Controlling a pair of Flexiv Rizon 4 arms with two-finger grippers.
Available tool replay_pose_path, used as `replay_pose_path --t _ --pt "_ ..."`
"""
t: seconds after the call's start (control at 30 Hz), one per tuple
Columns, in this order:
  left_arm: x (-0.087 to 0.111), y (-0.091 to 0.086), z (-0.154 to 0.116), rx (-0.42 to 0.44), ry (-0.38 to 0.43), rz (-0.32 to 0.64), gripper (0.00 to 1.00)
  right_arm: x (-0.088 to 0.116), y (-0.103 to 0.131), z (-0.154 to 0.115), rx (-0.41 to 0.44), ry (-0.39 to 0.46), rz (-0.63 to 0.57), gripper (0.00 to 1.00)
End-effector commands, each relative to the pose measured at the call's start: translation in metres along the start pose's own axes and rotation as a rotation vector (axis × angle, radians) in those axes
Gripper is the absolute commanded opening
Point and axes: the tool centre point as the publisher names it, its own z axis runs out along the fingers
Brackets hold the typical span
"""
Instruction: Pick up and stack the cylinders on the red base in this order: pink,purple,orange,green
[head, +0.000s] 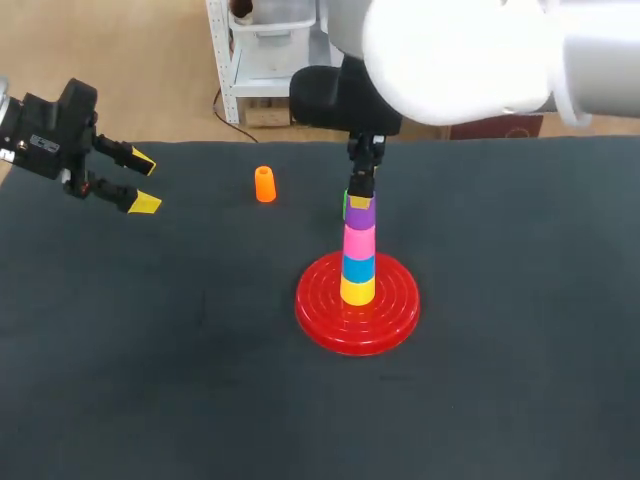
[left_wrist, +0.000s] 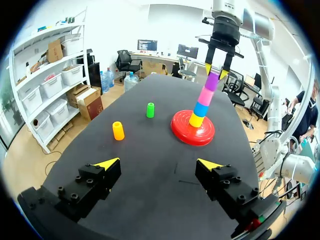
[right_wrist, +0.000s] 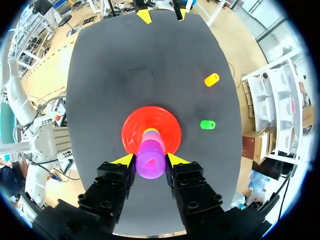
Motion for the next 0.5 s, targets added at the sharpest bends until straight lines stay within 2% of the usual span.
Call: replay_pose_path --t 0.03,0.5 --pt "0.001 0.0 0.0 -0.001 -0.003 0.002 1.0 -0.004 -0.004 0.005 -0.013 0.018 -0.005 0.0" --pt "0.001 0.0 0.0 -0.001 -0.003 0.002 1.0 0.009 0.012 0.025 -0.034 0.029 0.052 0.0"
